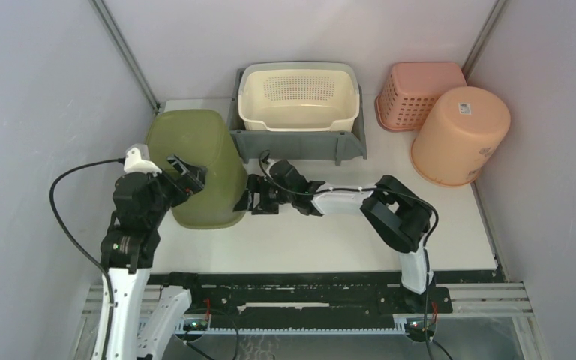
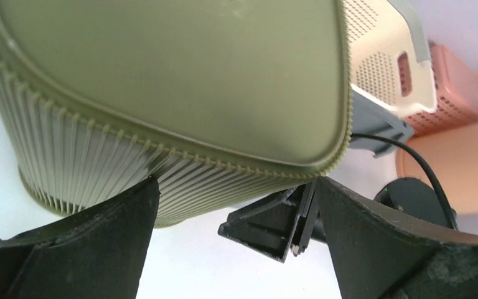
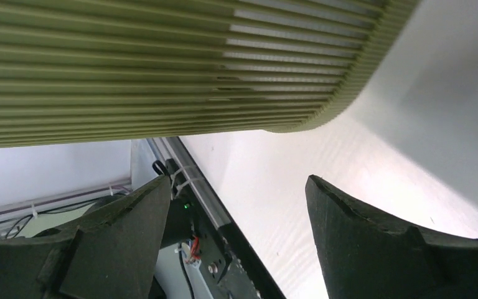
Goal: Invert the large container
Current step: Move the container to the corner of the board.
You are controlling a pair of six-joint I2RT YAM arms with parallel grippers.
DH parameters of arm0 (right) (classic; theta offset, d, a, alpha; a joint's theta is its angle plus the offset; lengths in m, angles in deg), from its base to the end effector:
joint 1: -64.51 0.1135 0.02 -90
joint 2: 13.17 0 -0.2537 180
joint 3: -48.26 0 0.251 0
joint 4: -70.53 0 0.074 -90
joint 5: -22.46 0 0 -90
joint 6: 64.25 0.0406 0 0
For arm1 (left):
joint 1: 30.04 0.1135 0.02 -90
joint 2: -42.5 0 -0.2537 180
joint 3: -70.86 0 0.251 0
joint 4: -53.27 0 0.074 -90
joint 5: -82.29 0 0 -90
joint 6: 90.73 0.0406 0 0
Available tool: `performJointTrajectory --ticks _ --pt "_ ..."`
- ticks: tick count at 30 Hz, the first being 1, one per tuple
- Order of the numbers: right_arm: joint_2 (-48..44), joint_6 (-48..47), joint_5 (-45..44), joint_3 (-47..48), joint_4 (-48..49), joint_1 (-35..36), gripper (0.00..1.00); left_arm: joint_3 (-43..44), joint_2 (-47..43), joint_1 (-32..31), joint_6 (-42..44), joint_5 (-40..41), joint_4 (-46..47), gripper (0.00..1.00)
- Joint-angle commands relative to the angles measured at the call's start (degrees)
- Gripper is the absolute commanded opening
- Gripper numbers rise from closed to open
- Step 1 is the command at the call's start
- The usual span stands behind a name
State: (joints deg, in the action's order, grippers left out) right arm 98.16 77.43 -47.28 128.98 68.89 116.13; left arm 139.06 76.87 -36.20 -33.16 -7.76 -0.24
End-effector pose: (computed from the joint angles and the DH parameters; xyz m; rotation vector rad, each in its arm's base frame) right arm 0.2517 0.3404 0.1622 -0.2395 2.4438 1.3277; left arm 0.1263 -0.0137 0.3579 -0.4404 1.8899 -0.4525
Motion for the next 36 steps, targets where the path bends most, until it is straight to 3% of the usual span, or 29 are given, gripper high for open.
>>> performJointTrajectory --ticks 1,8,14,17,23,29,36 --pt "5.2 -1.7 4.5 7.7 1.6 0.4 0.87 -2.1 4.1 6.6 0.7 -6.7 9.1 1.0" --pt "19.3 -1.8 4.0 28.8 -5.5 -1.1 0.86 -3.4 8.9 10.5 -1.8 -8.4 16.7 1.0" --pt "33.8 -1.6 7.2 54.8 -12.6 -2.5 0.86 -3.6 13.4 14.0 -4.2 -9.8 21.8 1.0" --pt "37.9 -0.1 6.0 61.2 -14.3 -3.8 0.86 -2.7 16.4 15.2 -5.6 -10.4 23.2 1.0" --pt "33.4 2.7 8.0 52.0 -5.5 -7.1 0.86 -0.7 20.0 15.4 -5.8 -9.0 23.1 0.99" --pt "15.4 -3.7 13.5 32.6 1.3 -7.7 0.86 -3.8 13.2 15.2 -7.1 -7.4 20.9 0.98" --pt "-3.3 -6.6 16.1 11.0 1.7 -9.4 0.86 -11.1 8.2 13.2 -11.7 -1.0 18.9 0.97"
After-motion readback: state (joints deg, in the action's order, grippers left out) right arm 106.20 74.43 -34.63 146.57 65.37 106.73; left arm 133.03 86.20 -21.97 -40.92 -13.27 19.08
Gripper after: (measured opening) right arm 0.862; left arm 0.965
